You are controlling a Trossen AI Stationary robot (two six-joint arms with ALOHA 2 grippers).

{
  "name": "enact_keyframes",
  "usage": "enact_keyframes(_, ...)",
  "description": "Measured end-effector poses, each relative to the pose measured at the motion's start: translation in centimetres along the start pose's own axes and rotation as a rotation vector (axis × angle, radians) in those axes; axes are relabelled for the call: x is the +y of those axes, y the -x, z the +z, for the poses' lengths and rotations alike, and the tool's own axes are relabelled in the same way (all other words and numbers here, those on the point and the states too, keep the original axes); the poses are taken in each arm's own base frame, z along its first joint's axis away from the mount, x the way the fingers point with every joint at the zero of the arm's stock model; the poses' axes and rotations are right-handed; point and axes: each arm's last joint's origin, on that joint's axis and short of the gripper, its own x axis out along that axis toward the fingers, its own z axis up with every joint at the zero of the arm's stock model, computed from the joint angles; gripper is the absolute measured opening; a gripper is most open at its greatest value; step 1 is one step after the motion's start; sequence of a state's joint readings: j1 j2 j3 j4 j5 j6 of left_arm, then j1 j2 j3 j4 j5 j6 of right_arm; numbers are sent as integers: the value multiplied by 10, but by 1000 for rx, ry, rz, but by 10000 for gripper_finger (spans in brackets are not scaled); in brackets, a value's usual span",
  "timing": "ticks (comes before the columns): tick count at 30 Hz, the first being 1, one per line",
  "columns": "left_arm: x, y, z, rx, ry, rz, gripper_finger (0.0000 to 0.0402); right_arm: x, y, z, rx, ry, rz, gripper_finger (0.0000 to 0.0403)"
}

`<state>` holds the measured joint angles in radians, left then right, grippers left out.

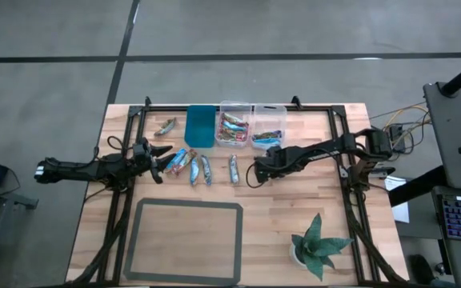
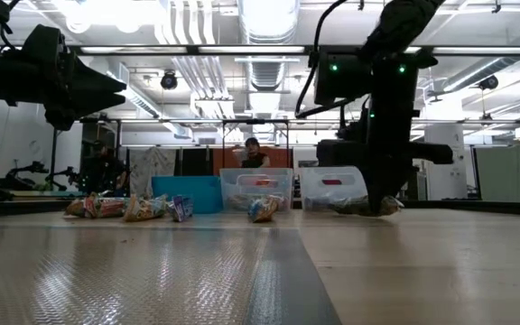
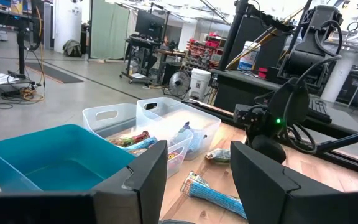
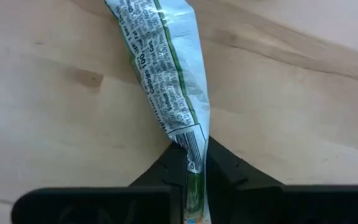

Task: Pick and place Granola Bars by type
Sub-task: Put the yellow granola bar into the blue bin

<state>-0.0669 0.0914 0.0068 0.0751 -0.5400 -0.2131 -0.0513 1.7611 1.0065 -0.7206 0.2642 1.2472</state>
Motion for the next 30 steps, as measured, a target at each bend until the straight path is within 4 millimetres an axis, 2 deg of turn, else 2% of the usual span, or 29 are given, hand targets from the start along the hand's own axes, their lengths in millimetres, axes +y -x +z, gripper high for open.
enact_keyframes(5,0,0,0,0,0,0,159,7,10,0,-6,47,22,19)
enact_keyframes(12,0,0,0,0,0,0,159,11,38,9,-25,132,-8,18)
enact_keyframes(23,0,0,0,-1,0,0,159,8,108,32,-81,342,22,18)
enact_keyframes(30,0,0,0,-1,0,0,159,-1,153,50,-151,467,33,18)
